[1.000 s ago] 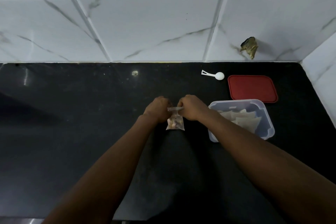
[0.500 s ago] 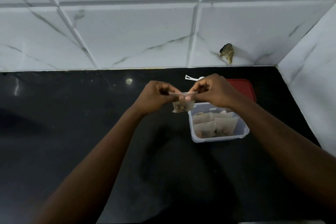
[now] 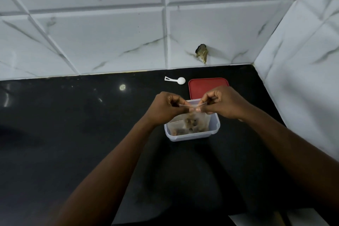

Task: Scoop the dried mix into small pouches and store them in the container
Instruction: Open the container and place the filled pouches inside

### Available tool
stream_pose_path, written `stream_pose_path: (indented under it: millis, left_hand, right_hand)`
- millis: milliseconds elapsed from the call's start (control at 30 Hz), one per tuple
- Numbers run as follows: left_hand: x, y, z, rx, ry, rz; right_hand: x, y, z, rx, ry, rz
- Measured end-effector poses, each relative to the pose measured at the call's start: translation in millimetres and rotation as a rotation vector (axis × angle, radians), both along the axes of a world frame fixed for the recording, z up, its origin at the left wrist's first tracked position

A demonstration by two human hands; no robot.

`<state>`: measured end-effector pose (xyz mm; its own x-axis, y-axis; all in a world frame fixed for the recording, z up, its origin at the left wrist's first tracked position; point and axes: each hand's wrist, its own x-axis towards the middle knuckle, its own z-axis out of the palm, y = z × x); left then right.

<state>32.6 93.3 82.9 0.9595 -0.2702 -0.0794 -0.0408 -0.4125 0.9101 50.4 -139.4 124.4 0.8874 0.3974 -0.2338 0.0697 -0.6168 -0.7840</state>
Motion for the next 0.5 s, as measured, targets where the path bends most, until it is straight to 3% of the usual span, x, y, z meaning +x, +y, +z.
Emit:
stream_pose_path:
  millis: [500]
  left_hand:
    - [-8,-29,-34,0.426,0.015,-0.081]
  right_hand:
    - [2,8,-64,-0.287,0.026,0.226]
